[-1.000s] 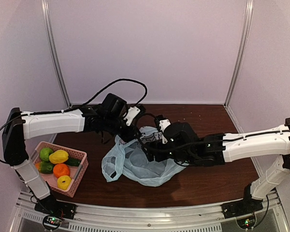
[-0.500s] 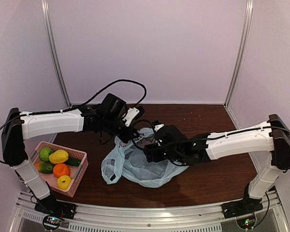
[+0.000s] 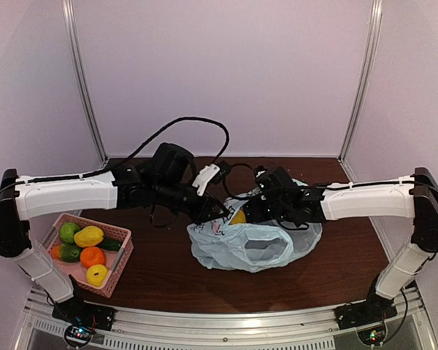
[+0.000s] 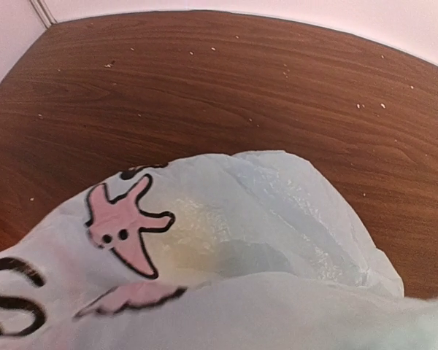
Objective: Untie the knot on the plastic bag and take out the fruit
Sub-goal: Pick up the fake fruit from the takeout bag.
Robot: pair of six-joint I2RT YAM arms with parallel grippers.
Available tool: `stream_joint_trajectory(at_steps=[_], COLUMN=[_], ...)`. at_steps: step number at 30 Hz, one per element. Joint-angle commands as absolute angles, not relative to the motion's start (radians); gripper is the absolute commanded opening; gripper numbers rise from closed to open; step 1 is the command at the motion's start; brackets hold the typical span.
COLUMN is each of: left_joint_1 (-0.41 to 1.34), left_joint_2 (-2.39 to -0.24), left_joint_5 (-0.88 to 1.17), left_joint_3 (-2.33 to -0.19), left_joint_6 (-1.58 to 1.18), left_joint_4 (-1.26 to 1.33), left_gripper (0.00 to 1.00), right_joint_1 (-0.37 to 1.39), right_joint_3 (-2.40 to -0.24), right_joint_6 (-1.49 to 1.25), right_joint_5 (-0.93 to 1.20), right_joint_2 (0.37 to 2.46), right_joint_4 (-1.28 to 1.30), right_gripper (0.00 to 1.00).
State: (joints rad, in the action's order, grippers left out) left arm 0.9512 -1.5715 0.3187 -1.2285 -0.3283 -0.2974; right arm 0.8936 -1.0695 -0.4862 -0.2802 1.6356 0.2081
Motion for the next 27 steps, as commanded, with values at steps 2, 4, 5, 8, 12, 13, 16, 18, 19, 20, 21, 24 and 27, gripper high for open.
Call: stream_joint_trajectory(at_steps=[2, 4, 5, 8, 12, 13, 16, 18, 19, 20, 21, 24, 27], left_joint_1=[0.941, 0.940, 0.938, 0.931, 0.912, 0.909, 0.904, 0.902, 0.901, 0.901, 0.900, 0.899, 0.896], left_joint_2=[-1.580, -1.587, -1.588, -1.578, -1.561, -1.560, -1.561, -1.562, -1.563, -1.564, -1.566, -1.568, -1.568], left_joint_5=[0.230, 0.209, 0.196, 0.161, 0.161, 0.169, 0.197, 0.211, 0.216, 0.219, 0.222, 0.229, 0.238], left_joint_3=[-1.160, -1.151, -1.147, -1.129, -1.097, -1.095, -1.094, -1.096, -1.099, -1.101, -1.101, -1.101, -1.101], left_joint_6=[-0.440, -0.455, -0.459, -0.466, -0.475, -0.476, -0.474, -0.474, -0.474, -0.474, -0.475, -0.476, -0.476], left_joint_4=[-0.209, -0.200, -0.199, -0.195, -0.169, -0.166, -0.152, -0.147, -0.147, -0.145, -0.145, -0.141, -0.145], left_gripper=[0.00, 0.00, 0.00, 0.00, 0.00, 0.00, 0.00, 0.00, 0.00, 0.00, 0.00, 0.00, 0.00], right_joint_1=[0.914, 0.934, 0.943, 0.960, 0.962, 0.962, 0.962, 0.962, 0.961, 0.962, 0.962, 0.962, 0.962], right_joint_3=[-0.949, -0.906, -0.889, -0.858, -0.857, -0.863, -0.862, -0.867, -0.879, -0.894, -0.910, -0.944, -0.976], right_joint_6=[-0.437, -0.435, -0.433, -0.430, -0.423, -0.415, -0.402, -0.396, -0.396, -0.390, -0.386, -0.387, -0.392], right_joint_5=[-0.166, -0.132, -0.126, -0.121, -0.154, -0.159, -0.178, -0.202, -0.218, -0.231, -0.243, -0.274, -0.310], right_joint_2=[1.545, 1.548, 1.555, 1.580, 1.620, 1.632, 1.666, 1.694, 1.711, 1.733, 1.752, 1.813, 1.854], right_joint_4=[0.075, 0.024, 0.007, -0.055, -0.108, -0.119, -0.200, -0.242, -0.251, -0.254, -0.257, -0.280, -0.280], right_gripper=[0.87, 0.87, 0.87, 0.86, 0.86, 0.86, 0.86, 0.87, 0.87, 0.87, 0.88, 0.89, 0.92])
